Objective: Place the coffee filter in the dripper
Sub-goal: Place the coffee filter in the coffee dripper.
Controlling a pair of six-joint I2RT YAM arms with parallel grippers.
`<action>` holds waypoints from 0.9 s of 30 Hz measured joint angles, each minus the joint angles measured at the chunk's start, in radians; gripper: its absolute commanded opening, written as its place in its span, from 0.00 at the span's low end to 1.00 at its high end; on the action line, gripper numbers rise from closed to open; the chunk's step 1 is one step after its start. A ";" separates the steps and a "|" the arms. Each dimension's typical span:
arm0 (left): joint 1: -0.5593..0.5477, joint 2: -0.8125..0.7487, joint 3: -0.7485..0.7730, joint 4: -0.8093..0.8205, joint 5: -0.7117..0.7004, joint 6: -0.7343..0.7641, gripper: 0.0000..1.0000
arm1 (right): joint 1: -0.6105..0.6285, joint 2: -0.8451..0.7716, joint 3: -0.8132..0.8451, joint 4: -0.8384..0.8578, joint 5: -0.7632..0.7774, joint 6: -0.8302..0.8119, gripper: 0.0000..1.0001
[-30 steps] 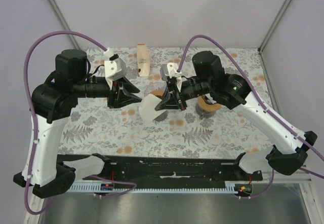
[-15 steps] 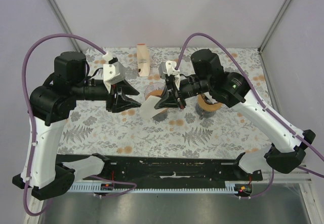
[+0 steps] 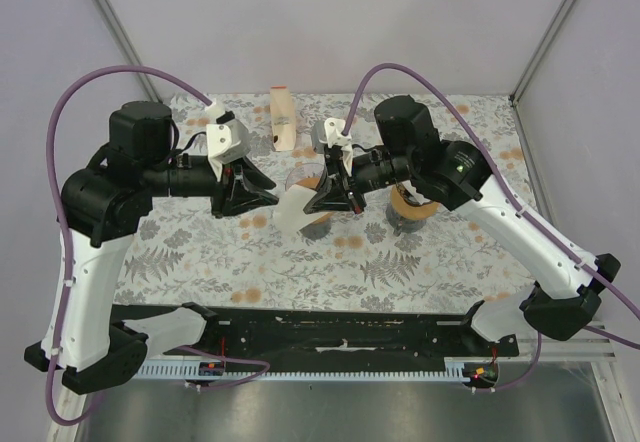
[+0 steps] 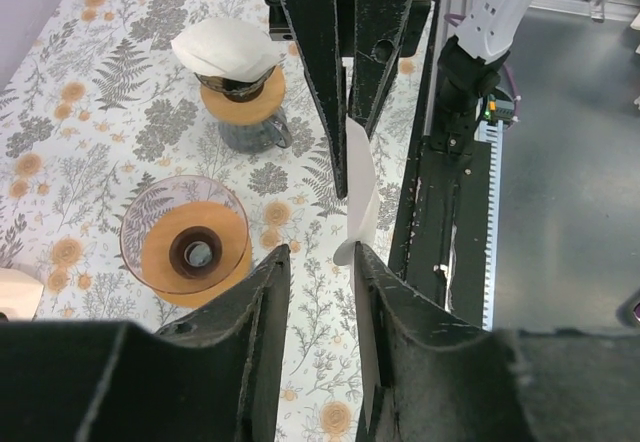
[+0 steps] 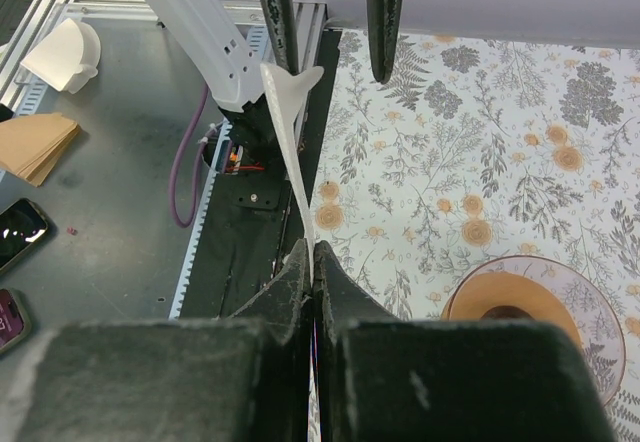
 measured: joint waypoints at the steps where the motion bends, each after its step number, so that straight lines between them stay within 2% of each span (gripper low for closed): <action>1: 0.000 0.000 0.000 0.000 -0.005 0.000 0.37 | 0.000 0.000 0.000 0.000 0.000 0.000 0.00; 9: 0.000 0.006 0.000 0.008 -0.035 -0.011 0.29 | 0.000 0.000 0.000 -0.005 -0.001 -0.002 0.00; 18: -0.001 0.010 0.000 0.023 -0.040 -0.021 0.31 | 0.000 -0.003 0.000 -0.006 -0.008 -0.010 0.00; 24: -0.001 0.008 -0.006 0.022 -0.022 -0.021 0.26 | 0.000 -0.003 0.000 -0.006 -0.008 -0.010 0.00; 27: -0.001 0.008 -0.006 0.022 -0.018 -0.021 0.31 | 0.000 -0.003 0.000 -0.006 -0.008 -0.010 0.00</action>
